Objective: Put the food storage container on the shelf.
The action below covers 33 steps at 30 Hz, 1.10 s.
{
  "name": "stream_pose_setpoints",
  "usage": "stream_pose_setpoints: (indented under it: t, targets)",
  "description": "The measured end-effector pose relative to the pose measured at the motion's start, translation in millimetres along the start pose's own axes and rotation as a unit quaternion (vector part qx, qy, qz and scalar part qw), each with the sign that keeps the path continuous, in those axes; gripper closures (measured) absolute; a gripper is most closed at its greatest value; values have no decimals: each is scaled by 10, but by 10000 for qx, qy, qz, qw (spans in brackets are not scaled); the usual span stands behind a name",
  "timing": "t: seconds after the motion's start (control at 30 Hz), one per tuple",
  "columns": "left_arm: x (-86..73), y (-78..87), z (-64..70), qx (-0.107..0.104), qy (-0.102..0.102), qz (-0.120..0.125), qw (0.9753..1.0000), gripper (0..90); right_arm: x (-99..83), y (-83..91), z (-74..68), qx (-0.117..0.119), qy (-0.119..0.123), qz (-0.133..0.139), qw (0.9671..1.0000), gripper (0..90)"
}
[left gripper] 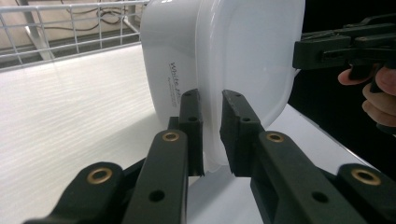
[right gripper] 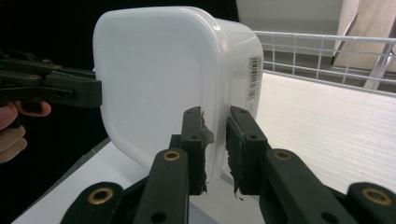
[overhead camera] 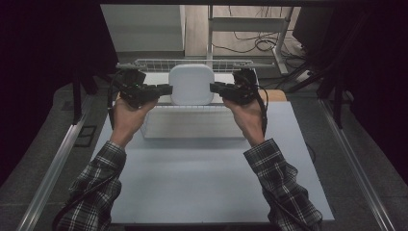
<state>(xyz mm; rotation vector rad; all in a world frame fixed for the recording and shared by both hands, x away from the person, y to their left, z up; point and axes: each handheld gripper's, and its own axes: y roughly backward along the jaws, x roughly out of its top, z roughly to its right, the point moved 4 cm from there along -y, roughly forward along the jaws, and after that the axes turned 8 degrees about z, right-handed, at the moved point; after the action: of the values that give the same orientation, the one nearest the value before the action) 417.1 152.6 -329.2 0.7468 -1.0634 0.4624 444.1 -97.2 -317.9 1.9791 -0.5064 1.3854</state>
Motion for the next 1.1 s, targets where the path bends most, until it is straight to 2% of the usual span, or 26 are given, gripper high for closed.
stream_pose_setpoints:
  t: [0.2,0.33,0.53,0.77,0.9,0.97,1.0,1.1]
  targets:
    - [23,-95,-47,32,66,-88,9999,775,5,-44,66,-37,-123,-52,9999,759]
    - [43,-131,-62,13,61,-11,10000,706,27,-68,84,-13,-201,-91,9998,742]
    - [73,-177,-77,-33,104,46,9999,615,65,-124,88,-48,-160,-74,9998,673]
    - [108,-251,-114,40,140,63,9999,562,93,-213,120,-140,-142,-49,9998,620]
    - [111,-302,-145,92,170,26,9998,566,91,-282,151,-253,-104,-104,9996,576]
    - [106,-334,-164,103,229,18,9997,557,91,-295,163,-282,-103,-101,9995,577]
    - [112,-350,-189,26,427,65,9991,551,89,-323,182,-314,-98,-132,9994,571]
    - [112,-363,-236,-50,545,59,9985,544,92,-334,191,-318,-106,-128,9994,559]
